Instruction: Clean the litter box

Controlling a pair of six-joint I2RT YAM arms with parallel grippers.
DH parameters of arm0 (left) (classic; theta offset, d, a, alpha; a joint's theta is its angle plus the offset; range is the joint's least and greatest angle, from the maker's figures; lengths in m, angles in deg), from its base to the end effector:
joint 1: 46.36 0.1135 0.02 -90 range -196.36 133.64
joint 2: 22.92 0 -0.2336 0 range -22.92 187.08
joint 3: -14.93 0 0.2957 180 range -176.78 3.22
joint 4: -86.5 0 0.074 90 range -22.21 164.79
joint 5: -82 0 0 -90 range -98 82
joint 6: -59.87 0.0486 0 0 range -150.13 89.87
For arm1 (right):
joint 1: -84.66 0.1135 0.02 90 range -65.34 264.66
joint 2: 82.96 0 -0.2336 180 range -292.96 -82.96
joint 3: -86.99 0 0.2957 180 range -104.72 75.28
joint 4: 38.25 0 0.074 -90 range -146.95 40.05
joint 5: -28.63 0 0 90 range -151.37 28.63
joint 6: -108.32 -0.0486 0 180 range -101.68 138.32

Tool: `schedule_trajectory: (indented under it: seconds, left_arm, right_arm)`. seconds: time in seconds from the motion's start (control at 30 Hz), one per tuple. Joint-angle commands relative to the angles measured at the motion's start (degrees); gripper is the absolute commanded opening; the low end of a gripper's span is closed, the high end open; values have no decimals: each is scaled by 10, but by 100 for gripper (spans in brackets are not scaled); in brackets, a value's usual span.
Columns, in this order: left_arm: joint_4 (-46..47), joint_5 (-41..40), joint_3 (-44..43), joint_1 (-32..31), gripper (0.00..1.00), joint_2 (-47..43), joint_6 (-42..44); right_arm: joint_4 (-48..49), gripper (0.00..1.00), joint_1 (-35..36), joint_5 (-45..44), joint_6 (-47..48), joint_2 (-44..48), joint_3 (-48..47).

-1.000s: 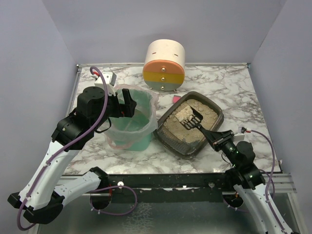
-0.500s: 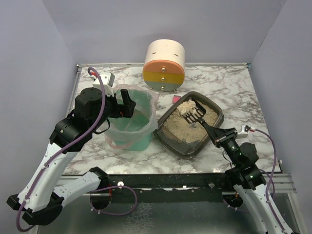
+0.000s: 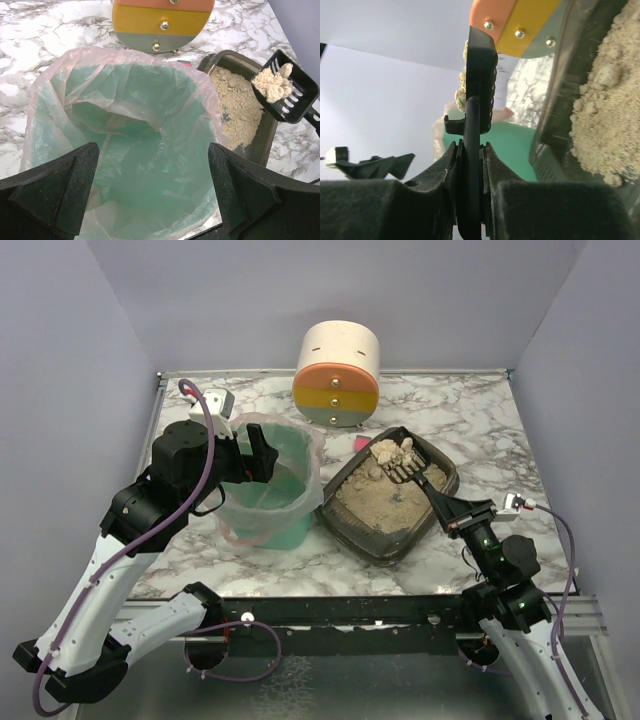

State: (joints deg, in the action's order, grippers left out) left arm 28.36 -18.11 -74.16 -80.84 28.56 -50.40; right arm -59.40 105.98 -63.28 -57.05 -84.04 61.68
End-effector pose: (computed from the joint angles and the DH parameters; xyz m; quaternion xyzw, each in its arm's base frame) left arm 0.1885 -0.1191 0.4340 0.0514 0.8185 -0.1967 0.5373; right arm 0.1669 0.0634 0.2458 0.3233 0.6072 0.5346 0.4909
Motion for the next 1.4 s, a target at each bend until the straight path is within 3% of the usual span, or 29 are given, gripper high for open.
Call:
schedule_trajectory:
  seconds: [0.0, 0.1, 0.2, 0.23, 0.3, 0.43, 0.53, 0.63, 0.73, 0.83, 0.87, 0.93, 1.03, 1.07, 1.13, 1.27, 1.33, 1.37]
  left_arm:
    - [5, 13, 4, 1, 99, -6, 6]
    - [5, 14, 5, 1, 99, -7, 4]
    - [6, 13, 7, 1, 99, -10, 5]
    - [6, 13, 7, 1, 99, -8, 6]
    - [6, 15, 8, 1, 99, -8, 4]
    - [9, 16, 6, 1, 99, -4, 4]
    - [11, 20, 6, 1, 99, -1, 3]
    - [13, 20, 5, 1, 99, 3, 5]
    - [13, 23, 1, 1, 99, 3, 5]
    - [13, 20, 0, 1, 99, 4, 7]
    - [13, 18, 0, 1, 99, 5, 8]
    - [13, 20, 2, 1, 99, 3, 6]
    - [16, 20, 6, 1, 99, 4, 5]
    - [16, 20, 6, 1, 99, 5, 5]
    - [16, 23, 6, 1, 99, 5, 5]
    - [16, 18, 7, 1, 99, 1, 7]
    - [14, 18, 7, 1, 99, -1, 6]
    - [16, 19, 7, 1, 99, -2, 5]
  right_arm:
    - [83, 1, 2, 35, -29, -4, 11]
    - [-30, 0, 2, -32, -23, 6, -27]
    - [64, 1, 2, 34, -36, -5, 6]
    - [59, 1, 2, 45, -43, -15, 4]
    - [-37, 1, 2, -18, -31, -13, -34]
    - [78, 1, 2, 61, -69, -13, 23]
    - [-51, 1, 2, -25, -56, -1, -26]
    - [92, 1, 2, 60, -80, -5, 32]
    - [-27, 1, 2, -12, -56, -18, -25]
    - [121, 1, 2, 75, -69, -29, 23]
    - [106, 1, 2, 69, -74, -36, 11]
    - [-28, 1, 2, -16, -40, -28, -41]
    - [136, 1, 3, 70, -75, -31, 18]
    - [114, 1, 3, 75, -81, -42, 13]
    - [-25, 0, 3, -11, -51, -40, -46]
    - [104, 1, 2, 69, -80, -37, 0]
    - [-29, 1, 2, -12, -44, -32, -49]
    - [-44, 0, 2, -26, -46, -27, -55]
